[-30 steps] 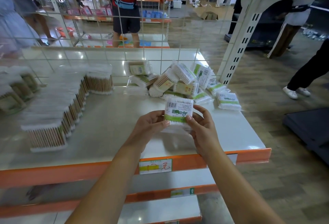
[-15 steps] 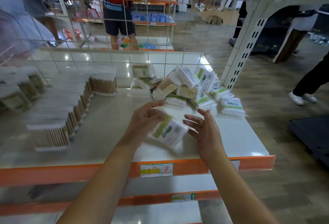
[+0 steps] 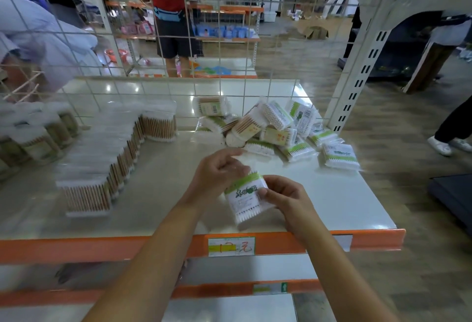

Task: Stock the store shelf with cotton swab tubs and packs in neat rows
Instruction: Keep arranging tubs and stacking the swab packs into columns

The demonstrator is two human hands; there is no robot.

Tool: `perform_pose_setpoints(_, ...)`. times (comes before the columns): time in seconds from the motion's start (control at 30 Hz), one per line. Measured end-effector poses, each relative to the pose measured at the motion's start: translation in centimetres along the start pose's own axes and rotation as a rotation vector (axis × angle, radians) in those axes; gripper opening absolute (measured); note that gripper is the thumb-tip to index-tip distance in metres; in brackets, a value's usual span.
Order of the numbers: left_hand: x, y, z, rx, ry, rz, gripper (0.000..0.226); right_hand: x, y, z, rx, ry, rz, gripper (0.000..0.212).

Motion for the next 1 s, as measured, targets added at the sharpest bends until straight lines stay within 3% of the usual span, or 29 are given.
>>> perform_pose_setpoints(0.13,0.5,-0.8,-3.3,-0.189,-0.451,-0.055,0.04,-0.9,-0.1,-0.9,-0.08,0.008,0.096,0.014)
perform_pose_setpoints(0.2,0.9,-1.2,-4.3,-0.228,-0.517,-0.063,0.039,-1.2,-0.2,-1.2,-0.107,0.0,0.122,0.014)
perform_pose_setpoints(0.53,1.7,-1.7,-5.0,-0.201,-0.455,-0.066,0.022,-1.6,-0.1,-0.9,-0.117,0.061,0.171,0.033)
perform_pose_setpoints(0.8,1.3,-1.8,-4.6,-0.134,-0.456,-0.055,0.023,-1.7,-0.1,-1.6,-0.19,-0.052,0.177,0.02)
perform_pose_setpoints(1.0,0.8,-2.4,-2.6,0.084,-0.257,0.023,0.027,-1.0,0.0,-2.5,-0.264,-0.333,0.135,0.01)
Point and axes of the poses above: each hand's wrist, its own y-axis towards the middle knuckle, its own x-axis out of the palm, z = x × y, the point moved 10 cm from there along y, towards the middle knuckle, and after that the axes turned 10 degrees about -x, right-handed, at the moved point
